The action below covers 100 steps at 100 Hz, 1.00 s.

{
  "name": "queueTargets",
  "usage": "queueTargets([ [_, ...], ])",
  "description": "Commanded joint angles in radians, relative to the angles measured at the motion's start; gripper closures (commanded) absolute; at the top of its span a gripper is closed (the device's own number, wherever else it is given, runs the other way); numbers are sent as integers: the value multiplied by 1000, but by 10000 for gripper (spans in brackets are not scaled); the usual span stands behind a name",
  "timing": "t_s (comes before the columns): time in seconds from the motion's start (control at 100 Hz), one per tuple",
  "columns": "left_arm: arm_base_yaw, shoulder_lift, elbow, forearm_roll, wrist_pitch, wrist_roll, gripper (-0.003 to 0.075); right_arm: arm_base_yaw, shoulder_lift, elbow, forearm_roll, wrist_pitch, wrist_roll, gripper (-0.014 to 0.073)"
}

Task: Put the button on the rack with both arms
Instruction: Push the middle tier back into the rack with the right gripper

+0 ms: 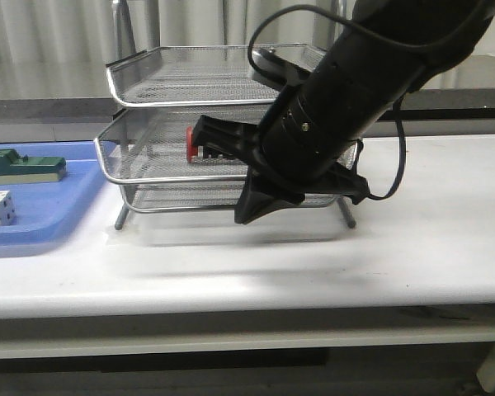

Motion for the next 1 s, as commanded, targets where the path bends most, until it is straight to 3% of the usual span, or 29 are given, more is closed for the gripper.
queueTargets([
  [0.0,4,8,-28,-2,-88,-10,741,-26,-31,-50,-1,-49,-19,663],
  [0.53,4,8,-28,-2,-88,-10,741,-121,-26,-114,-48,-49,-19,663],
  [0.99,4,8,-28,-2,-88,-10,741,-121,-69,-113,-81,78,-19,663],
])
